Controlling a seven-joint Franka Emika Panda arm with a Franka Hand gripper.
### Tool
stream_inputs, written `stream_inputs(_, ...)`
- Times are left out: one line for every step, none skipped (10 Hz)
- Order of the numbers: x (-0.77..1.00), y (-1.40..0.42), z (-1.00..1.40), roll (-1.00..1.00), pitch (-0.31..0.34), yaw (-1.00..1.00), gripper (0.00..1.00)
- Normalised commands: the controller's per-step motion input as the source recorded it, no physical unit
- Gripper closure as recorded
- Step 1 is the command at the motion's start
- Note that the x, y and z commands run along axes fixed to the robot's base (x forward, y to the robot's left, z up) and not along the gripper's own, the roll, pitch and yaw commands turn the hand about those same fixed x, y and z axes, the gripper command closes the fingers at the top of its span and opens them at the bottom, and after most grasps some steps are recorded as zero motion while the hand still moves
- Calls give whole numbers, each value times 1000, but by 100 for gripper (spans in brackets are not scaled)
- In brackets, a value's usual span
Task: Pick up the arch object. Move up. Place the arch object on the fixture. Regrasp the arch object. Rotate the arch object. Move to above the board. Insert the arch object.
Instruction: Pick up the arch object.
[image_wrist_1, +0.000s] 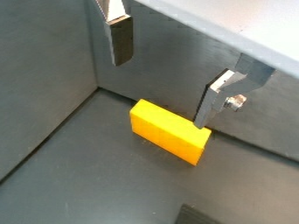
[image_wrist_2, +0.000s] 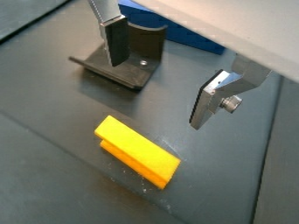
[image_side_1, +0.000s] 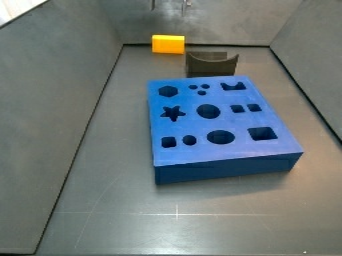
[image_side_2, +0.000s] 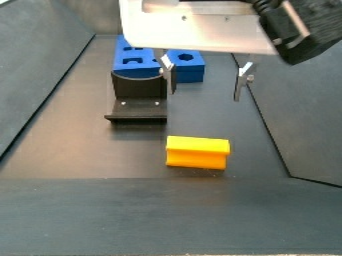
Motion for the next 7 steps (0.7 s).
stream_inputs(37, 80, -100, -100, 0, -789, 0)
stream_inputs(34, 129, -71, -110, 0, -734, 0)
stream_inputs(0, 294, -94, -121, 0, -571, 0)
stream_inputs(0, 369, -140, -84, 0, -531, 0)
stream_inputs(0, 249, -157, -77, 0, -654, 0)
stream_inputs(0, 254, -186, -87, 9, -643, 0)
stream_inputs(20, 80, -300, -189, 0, -709, 0)
